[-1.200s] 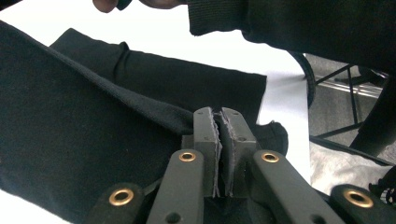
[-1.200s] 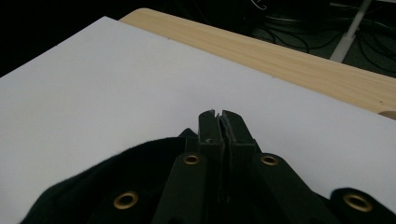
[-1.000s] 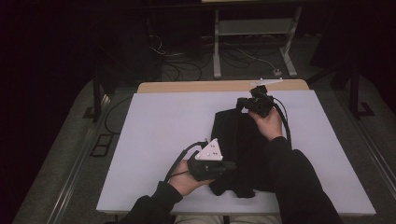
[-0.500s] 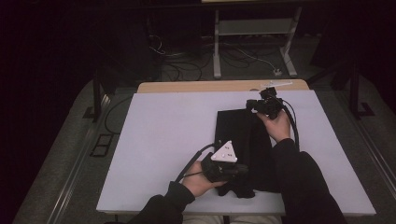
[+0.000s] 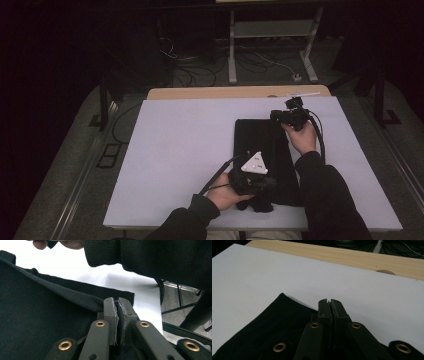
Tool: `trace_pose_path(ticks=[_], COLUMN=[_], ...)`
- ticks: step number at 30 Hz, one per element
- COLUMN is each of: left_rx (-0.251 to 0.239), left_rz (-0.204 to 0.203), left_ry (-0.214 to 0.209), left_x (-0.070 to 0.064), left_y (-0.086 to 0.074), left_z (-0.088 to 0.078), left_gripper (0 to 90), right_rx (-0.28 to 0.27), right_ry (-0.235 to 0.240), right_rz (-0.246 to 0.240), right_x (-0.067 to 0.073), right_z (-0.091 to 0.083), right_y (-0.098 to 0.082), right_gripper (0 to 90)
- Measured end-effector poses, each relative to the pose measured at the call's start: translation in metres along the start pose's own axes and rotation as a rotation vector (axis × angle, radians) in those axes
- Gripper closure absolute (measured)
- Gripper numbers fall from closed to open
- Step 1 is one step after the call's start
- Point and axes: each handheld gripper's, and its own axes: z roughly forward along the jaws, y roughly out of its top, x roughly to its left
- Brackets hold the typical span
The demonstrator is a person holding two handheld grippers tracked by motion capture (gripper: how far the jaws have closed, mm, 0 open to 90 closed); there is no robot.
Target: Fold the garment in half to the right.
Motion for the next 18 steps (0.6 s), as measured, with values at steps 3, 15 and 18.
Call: trace_pose_path(ticks=[3, 15, 18], left_rx=[0.021, 0.064, 0.071], left_rz=[-0.007, 0.021, 0.022], left_ry=[0.002, 0.003, -0.002], left_x=[-0.001, -0.001, 0.000], left_y=[0.003, 0.012, 0.015], left_z=[0.006, 0.024, 0.029], left_gripper=[84.1, 84.1, 84.1], right_rx=[0.008, 0.022, 0.028], right_ry=[-0.007, -0.022, -0.026], right_rz=[0.007, 0.069, 0.076], right_x=[-0.003, -0.019, -0.022], right_z=[0.001, 0.006, 0.007], right_y=[-0.003, -0.012, -0.013], right_gripper=[86.1, 86.1, 86.1])
